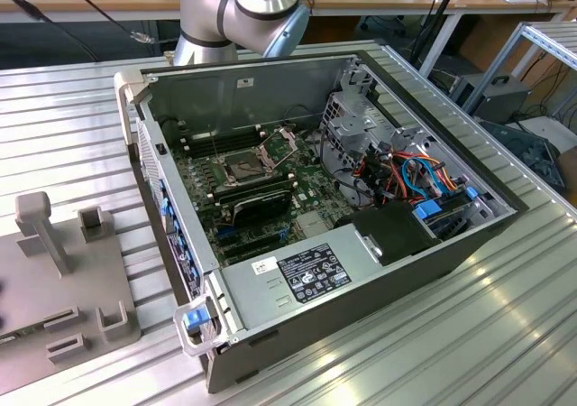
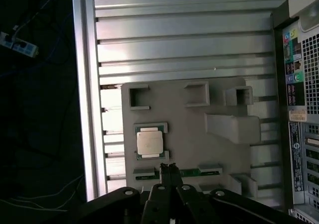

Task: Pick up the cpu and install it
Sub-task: 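Reach for the cpu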

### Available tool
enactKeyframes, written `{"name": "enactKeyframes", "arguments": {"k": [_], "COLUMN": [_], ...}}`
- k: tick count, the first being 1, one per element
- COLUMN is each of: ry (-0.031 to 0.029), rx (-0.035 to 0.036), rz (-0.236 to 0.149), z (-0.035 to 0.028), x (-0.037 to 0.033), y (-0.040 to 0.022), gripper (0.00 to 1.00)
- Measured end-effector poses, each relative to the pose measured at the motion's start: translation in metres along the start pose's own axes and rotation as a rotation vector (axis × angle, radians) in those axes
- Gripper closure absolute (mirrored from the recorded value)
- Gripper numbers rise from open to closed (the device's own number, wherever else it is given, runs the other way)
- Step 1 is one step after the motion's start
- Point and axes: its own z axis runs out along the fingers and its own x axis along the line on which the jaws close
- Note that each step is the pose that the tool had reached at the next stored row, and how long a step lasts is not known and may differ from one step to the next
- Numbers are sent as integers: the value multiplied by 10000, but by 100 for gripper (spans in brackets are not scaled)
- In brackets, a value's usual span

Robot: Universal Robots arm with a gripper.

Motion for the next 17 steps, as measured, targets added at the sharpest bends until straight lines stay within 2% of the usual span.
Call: {"name": "enactKeyframes", "arguments": {"k": [5,8,17], "ry": [-1,-2,-2], "rx": [-1,-1,-1], "rz": [0,1,-1], "z": [71,156,169], "x": [-3,1,25], "y": [-64,-77,-80], "gripper": [89,89,89]}}
